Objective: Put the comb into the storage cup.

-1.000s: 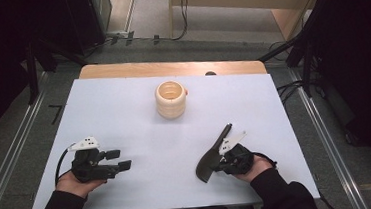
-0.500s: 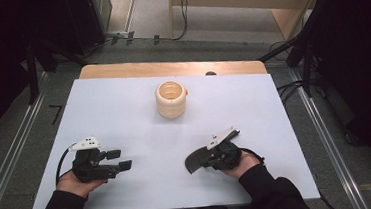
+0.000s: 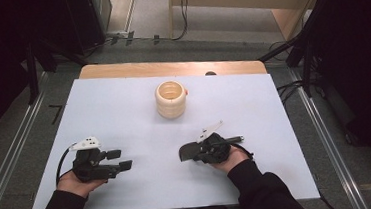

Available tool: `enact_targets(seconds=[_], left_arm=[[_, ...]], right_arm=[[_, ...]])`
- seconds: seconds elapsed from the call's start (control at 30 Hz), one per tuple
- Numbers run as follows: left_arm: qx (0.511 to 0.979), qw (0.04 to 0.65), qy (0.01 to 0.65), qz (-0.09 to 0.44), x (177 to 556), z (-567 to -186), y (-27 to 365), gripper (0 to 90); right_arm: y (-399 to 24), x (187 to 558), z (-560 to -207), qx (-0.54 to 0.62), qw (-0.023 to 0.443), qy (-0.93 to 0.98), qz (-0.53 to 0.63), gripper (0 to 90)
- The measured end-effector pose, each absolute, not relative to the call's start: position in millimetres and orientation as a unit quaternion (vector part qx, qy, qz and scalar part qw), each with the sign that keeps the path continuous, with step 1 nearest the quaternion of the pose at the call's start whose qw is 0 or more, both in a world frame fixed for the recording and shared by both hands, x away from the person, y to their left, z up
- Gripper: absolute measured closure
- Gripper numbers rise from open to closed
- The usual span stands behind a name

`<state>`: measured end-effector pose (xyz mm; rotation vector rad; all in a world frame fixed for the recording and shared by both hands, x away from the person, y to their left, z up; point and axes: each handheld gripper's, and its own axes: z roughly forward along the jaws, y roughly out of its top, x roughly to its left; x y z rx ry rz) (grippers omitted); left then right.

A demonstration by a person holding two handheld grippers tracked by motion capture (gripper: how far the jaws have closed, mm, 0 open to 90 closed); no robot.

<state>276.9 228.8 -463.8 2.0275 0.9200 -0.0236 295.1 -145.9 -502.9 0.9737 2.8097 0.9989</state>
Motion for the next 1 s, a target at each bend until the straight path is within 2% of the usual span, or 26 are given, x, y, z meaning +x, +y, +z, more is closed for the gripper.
enact_targets(seconds=[0.43,0.8,1.0], left_arm=[[0.819,0.440,0.368,-0.011,278.3,-464.4,227.3,32.0],[0.821,0.437,0.367,-0.012,278.4,-464.4,226.4,32.0],[0.822,0.437,0.364,-0.013,278.4,-464.0,226.1,32.0]], right_arm=[[-132.5,312.5,-504.8,0.327,0.030,0.885,0.330,87.9],[-137.6,337.2,-506.2,0.359,0.053,0.870,0.334,87.9],[-144.5,338.5,-502.1,0.366,0.030,0.859,0.358,87.7]])
